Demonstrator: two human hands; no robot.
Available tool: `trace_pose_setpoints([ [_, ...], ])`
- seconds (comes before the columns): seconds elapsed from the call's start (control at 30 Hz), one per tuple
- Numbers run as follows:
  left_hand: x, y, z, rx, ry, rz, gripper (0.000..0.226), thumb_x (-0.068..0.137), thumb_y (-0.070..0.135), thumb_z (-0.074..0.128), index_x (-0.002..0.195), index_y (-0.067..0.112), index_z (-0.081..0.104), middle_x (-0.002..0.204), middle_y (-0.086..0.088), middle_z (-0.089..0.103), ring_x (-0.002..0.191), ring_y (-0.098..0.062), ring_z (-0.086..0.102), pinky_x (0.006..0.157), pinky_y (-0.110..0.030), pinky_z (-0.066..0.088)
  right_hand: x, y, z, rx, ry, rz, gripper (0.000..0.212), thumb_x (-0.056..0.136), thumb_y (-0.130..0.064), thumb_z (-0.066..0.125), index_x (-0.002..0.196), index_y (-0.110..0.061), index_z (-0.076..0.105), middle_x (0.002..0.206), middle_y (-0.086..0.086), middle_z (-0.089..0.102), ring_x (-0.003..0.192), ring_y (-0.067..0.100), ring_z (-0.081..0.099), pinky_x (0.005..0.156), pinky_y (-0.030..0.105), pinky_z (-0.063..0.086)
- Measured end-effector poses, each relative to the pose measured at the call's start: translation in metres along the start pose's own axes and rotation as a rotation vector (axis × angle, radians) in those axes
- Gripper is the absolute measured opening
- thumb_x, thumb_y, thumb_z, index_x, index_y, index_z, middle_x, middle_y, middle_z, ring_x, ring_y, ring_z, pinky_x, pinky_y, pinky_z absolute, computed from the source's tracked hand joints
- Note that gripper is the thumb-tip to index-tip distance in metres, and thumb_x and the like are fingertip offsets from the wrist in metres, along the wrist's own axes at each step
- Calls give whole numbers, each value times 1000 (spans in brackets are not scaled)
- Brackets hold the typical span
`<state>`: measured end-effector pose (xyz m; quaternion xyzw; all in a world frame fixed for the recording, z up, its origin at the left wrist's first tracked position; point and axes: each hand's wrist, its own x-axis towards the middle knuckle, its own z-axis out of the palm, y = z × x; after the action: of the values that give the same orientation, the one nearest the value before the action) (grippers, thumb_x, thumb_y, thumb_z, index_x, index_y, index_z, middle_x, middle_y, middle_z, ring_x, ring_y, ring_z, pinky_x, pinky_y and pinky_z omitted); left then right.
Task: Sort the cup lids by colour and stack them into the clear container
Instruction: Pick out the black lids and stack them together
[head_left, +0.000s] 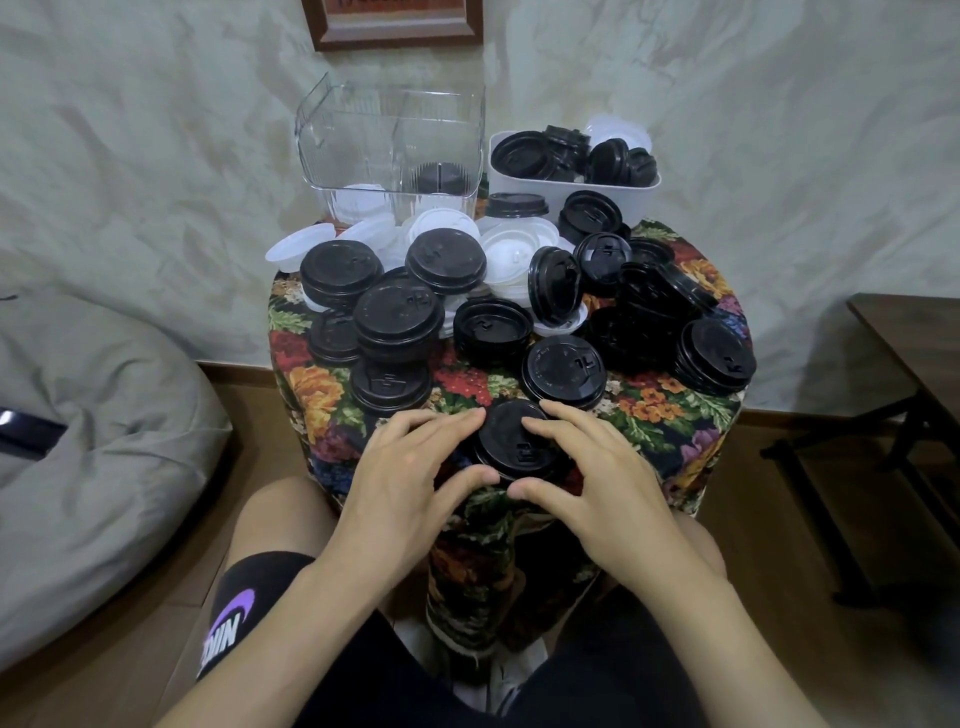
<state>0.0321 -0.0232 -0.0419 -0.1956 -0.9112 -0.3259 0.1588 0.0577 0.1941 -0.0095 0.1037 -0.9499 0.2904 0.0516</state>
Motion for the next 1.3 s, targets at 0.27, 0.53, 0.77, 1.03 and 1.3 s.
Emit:
trace_pose_setpoints([
  [0.27,16,8,-9,78,-153,9,83,85,79,51,154,34,44,133,24,57,126,-5,43,108,-31,30,9,2,-16,47,-90,10,65,83,-55,76,143,-44,54,156,-29,35,142,-6,29,113,24,27],
  [0.53,14,8,-4,110,-126,19,80,89,82,40,152,33,49,143,22,56,128,-9,43,106,-30,28,31,29,-31,102,226,75,31,95,-32,72,125,-33,69,133,-23,57,95,-2,63,85,32,55],
  [0.77,9,6,1,112,-85,-2,83,87,86,41,151,33,50,143,22,56,129,-7,45,107,-31,31,51,33,-30,-104,126,113,46,98,-40,66,142,-36,57,153,-14,44,83,1,59,88,34,51],
  [1.03,9,7,1,69,-56,-43,83,85,85,44,149,33,53,138,23,59,127,-5,46,104,-30,33,48,37,-31,157,255,142,27,94,-43,70,119,-34,74,137,-17,55,97,-4,60,89,29,51],
  [1.3,10,9,4,75,-16,-55,87,82,85,48,150,32,51,125,25,58,123,-6,47,99,-32,35,20,24,-35,404,209,72,17,90,-41,73,107,-45,75,131,-25,60,119,-4,57,95,24,47],
])
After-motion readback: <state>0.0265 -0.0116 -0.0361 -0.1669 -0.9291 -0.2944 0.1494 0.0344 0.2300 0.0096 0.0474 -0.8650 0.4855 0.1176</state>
